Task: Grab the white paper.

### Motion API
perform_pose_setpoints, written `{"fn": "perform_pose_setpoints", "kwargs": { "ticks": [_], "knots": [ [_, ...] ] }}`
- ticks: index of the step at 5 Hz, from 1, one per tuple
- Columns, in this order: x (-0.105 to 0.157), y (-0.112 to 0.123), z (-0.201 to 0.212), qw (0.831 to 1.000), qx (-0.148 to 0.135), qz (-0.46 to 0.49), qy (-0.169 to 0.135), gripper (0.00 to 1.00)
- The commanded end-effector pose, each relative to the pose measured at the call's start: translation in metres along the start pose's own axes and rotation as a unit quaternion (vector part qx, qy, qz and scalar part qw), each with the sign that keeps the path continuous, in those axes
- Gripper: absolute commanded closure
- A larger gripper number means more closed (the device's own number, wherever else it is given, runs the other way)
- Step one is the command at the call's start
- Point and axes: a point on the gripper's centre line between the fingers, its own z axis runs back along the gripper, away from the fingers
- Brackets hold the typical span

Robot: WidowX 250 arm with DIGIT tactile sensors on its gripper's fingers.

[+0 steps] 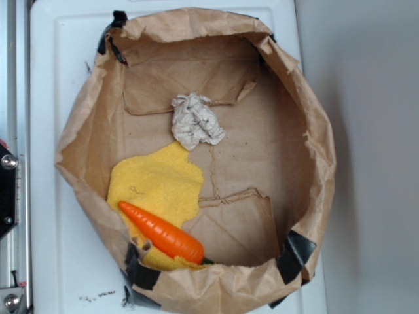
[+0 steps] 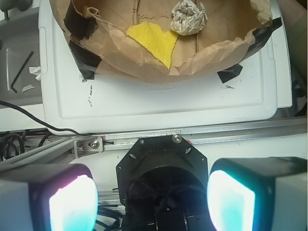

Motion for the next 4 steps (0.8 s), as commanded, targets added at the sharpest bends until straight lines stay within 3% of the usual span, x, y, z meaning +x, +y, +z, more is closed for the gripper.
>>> {"fn": "perform_pose_setpoints", "kwargs": {
  "ticks": [1,2,4],
  "knots": [
    [0.0,0.0,0.0,1.0,0.0,0.0,0.0,0.0],
    [0.025,0.0,0.0,0.999,-0.009,0.022,-0.031,0.0],
    [0.097,0.028,-0.033,0.997,-0.054,0.008,-0.047,0.0]
  ]
}}
